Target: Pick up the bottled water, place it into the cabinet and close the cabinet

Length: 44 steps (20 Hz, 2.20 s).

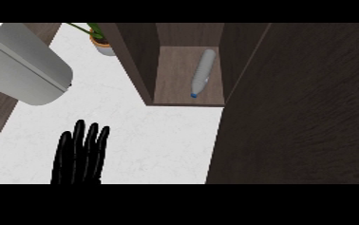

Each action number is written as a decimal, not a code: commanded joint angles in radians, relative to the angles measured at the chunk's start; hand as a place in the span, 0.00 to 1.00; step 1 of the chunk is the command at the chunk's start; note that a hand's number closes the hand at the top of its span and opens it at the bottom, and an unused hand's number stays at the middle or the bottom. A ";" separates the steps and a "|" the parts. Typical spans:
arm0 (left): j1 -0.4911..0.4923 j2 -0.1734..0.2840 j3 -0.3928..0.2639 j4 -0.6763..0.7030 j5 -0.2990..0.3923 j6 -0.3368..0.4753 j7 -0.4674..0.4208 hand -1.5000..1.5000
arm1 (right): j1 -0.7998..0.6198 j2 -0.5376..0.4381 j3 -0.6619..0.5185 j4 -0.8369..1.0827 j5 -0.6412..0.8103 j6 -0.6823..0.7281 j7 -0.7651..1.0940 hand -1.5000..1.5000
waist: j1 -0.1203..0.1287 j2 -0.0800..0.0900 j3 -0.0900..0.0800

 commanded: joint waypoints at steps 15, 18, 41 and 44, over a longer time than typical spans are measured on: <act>0.461 0.209 0.232 -0.190 0.198 -0.254 -0.243 0.00 | -0.084 0.059 0.349 -0.131 0.230 -0.014 0.214 1.00 | 0.018 -0.002 -0.004; 0.519 0.251 0.252 -0.230 0.219 -0.317 -0.258 0.00 | -0.118 0.086 0.332 -0.080 0.186 -0.005 0.235 1.00 | 0.046 -0.001 -0.005; 0.785 0.309 0.595 -0.141 0.464 -0.698 -0.435 0.00 | -0.968 0.226 0.036 0.331 -0.255 -0.437 0.528 1.00 | 0.047 0.011 -0.001; 0.871 0.319 0.658 -0.166 0.483 -0.766 -0.456 0.00 | -1.045 0.226 -0.069 0.404 -0.335 -0.415 0.539 1.00 | 0.039 0.005 0.000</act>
